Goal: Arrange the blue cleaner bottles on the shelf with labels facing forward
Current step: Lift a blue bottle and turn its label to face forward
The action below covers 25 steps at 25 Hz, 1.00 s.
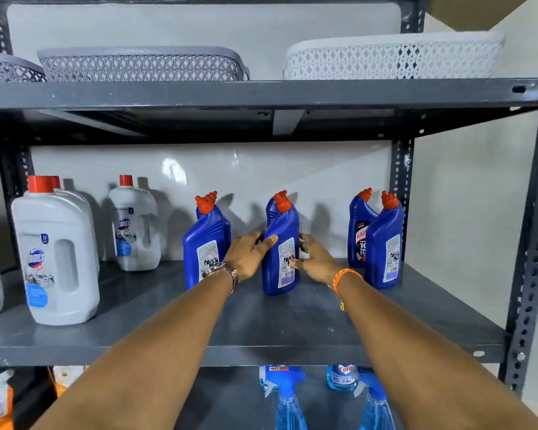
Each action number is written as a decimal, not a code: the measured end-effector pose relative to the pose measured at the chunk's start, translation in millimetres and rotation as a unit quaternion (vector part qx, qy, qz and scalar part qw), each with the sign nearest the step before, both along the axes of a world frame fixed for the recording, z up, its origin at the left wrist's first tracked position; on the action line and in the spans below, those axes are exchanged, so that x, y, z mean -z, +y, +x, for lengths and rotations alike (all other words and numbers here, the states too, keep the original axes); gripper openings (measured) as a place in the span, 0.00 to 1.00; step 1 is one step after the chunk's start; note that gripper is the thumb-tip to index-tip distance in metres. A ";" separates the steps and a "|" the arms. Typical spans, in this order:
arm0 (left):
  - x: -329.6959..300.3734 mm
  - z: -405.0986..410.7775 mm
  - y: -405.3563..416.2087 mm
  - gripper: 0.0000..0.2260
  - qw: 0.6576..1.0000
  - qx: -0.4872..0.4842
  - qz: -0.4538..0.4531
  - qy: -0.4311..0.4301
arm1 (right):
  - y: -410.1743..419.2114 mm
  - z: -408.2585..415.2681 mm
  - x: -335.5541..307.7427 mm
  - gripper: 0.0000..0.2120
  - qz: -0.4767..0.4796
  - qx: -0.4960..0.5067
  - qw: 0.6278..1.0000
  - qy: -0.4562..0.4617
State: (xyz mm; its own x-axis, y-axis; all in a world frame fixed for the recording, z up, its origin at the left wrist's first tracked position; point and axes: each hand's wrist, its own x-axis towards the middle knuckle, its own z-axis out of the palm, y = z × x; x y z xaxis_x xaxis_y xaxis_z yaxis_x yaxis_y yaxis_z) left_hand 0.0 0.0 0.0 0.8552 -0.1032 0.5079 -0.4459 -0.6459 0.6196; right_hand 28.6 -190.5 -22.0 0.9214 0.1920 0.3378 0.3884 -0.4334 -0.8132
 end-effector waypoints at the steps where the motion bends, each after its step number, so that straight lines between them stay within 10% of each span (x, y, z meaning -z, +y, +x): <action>1: 2.2 5.3 -2.3 0.21 0.999 0.025 -0.035 0.006 | 1.1 3.4 3.6 0.32 0.040 -0.009 0.999 0.028; 8: -5.9 24.0 -2.3 0.12 0.985 0.080 -0.147 0.028 | -1.3 -0.1 0.9 0.21 0.092 -0.064 0.991 0.073; 14: -45.7 9.0 -13.1 0.31 0.962 0.102 -0.245 0.059 | 17.2 -36.0 -29.8 0.18 0.169 -0.003 0.986 0.004; 18: -61.7 -8.0 -35.4 0.32 0.933 0.112 -0.330 0.092 | 29.6 -63.7 -37.7 0.26 0.084 0.053 0.988 -0.114; 25: -39.6 9.8 -19.3 0.14 0.887 0.233 -0.390 0.084 | 7.6 -33.1 -42.0 0.39 0.126 -0.027 0.991 0.023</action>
State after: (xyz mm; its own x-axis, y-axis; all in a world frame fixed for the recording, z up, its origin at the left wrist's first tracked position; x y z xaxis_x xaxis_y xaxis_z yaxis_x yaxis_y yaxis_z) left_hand 9.8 -19.3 39.6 0.8824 -0.1394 0.4493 -0.4103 0.2389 0.8801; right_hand -4.5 -182.8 20.0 0.9277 0.1567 0.3388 0.3653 -0.1942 -0.9104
